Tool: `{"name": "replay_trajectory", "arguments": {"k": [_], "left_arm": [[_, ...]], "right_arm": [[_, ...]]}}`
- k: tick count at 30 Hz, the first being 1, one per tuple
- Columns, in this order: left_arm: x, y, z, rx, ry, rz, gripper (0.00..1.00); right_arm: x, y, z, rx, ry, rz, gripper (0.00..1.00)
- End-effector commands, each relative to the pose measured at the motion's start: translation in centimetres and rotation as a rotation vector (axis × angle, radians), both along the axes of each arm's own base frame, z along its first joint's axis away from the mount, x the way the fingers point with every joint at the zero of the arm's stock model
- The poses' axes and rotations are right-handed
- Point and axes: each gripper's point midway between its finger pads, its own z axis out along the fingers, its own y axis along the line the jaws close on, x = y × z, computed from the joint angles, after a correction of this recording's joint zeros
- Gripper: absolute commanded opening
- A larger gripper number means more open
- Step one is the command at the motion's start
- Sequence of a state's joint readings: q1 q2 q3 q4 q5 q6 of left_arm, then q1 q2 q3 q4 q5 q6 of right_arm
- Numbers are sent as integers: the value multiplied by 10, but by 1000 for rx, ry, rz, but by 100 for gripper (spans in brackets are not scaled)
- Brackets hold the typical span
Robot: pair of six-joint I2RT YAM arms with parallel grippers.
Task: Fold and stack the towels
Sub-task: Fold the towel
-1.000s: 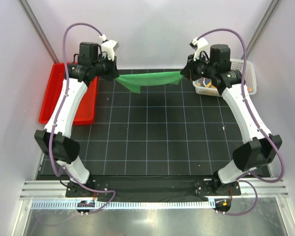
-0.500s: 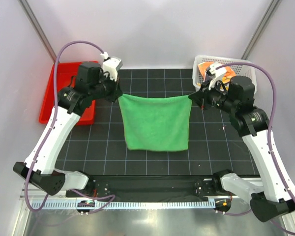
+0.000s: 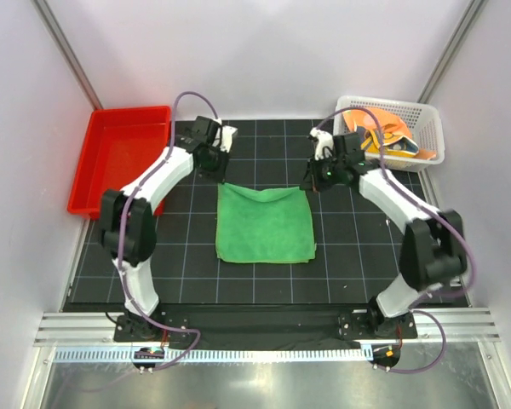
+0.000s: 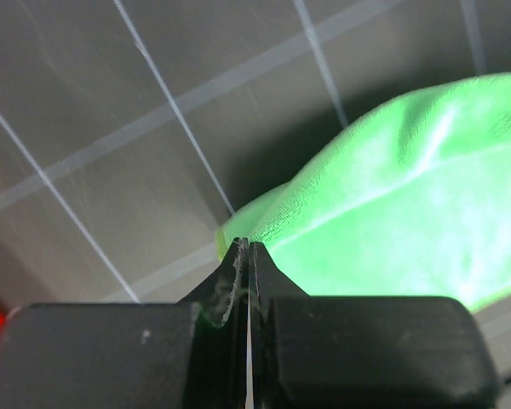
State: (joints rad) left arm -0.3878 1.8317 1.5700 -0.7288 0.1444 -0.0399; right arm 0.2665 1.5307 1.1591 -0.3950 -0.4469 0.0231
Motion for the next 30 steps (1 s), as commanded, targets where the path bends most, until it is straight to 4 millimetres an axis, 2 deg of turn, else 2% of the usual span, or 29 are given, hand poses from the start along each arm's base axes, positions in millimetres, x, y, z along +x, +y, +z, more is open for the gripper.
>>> {"name": "replay_trajectory", "arguments": {"k": [1,3,4,5,6,7,9,10,11,13,18,21,24,25,27,28,30], "left_arm": [[63,-3,16,-80,-122,2,0],[84,2,21,-107,-130,6,0],[93,5,2,-99,-98,18,0],[104,6,9,-109,-120,23,0],[110,8,5,-102,-123,7,0],[116,12,2,-115,-121,2,0],[127,12,-1,-128,-124,-14,0],[131,13,-2,-125,-130,-23,0],[135,14,-5,-118,-125,-26,0],[138,16,-10,-106,-119,-30,0],[141,26,-24,-50,-109,-36,0],[141,31,-23,-42,-110,-34,0],[137,32,-20,-42,-111,-38,0],[136,32,-12,-43,-125,-38,0],[131,36,-12,-28,-123,-34,0],[129,37,-4,-28,-137,-30,0],[121,40,-6,-20,-125,-28,0]], "right_arm": [[58,15,20,28,-139,12,1],[83,17,5,17,-120,-3,1],[92,16,2,-3,-138,4,1],[101,12,0,-19,-146,-12,1],[112,12,4,-24,-167,-22,1],[123,10,-5,-33,-171,-34,1],[138,5,-6,-40,-202,-42,1],[144,4,-16,-45,-194,-42,1],[152,2,-13,-48,-211,-41,1],[156,1,-27,-56,-182,-31,1],[160,3,-35,-51,-179,-15,1],[158,5,-37,-38,-171,-3,1],[154,7,-30,-23,-175,3,1],[152,7,-29,-20,-174,3,1],[147,6,-24,-21,-177,6,1],[145,5,-21,-22,-177,5,1],[136,3,-17,-24,-172,4,1]]}}
